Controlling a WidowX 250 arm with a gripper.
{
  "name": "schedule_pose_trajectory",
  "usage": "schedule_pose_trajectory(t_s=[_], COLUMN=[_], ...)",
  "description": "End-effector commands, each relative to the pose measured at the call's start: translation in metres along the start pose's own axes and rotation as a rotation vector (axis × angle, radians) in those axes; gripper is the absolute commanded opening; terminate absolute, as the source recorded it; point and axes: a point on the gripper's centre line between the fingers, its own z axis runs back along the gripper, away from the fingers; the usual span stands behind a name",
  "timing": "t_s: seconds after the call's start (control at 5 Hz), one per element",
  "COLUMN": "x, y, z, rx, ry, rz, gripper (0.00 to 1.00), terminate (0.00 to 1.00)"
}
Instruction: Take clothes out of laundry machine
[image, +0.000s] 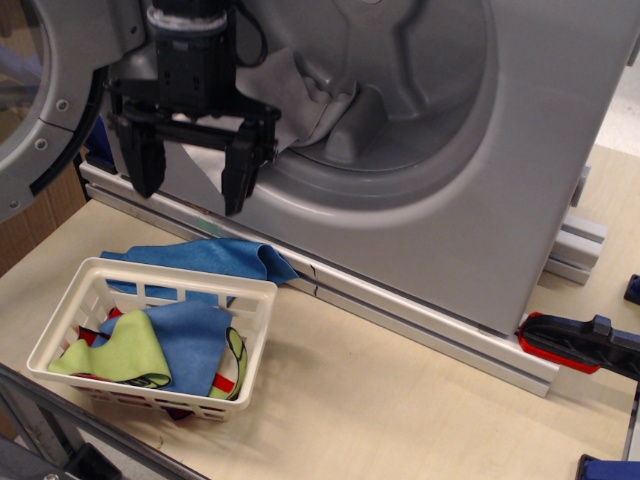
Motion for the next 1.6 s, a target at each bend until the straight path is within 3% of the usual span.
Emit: schedule_pose_trajectory(t_s=[0.0, 0.4, 1.0, 1.4], x=[0.022, 0.052, 0.085, 0.116], y=[0.007, 0.004, -0.016, -0.007], z=[-0.027, -0.026, 0.017, 0.007], rx=[0.059, 0.164, 0.222, 0.227], ry=[-0.149, -0.277, -0.417, -0.405], rz=[-0.179, -0.287, -0.342, -0.31], gripper=[1.0, 1.0, 1.0, 1.0], terminate=[0.0, 0.0, 0.0, 0.0])
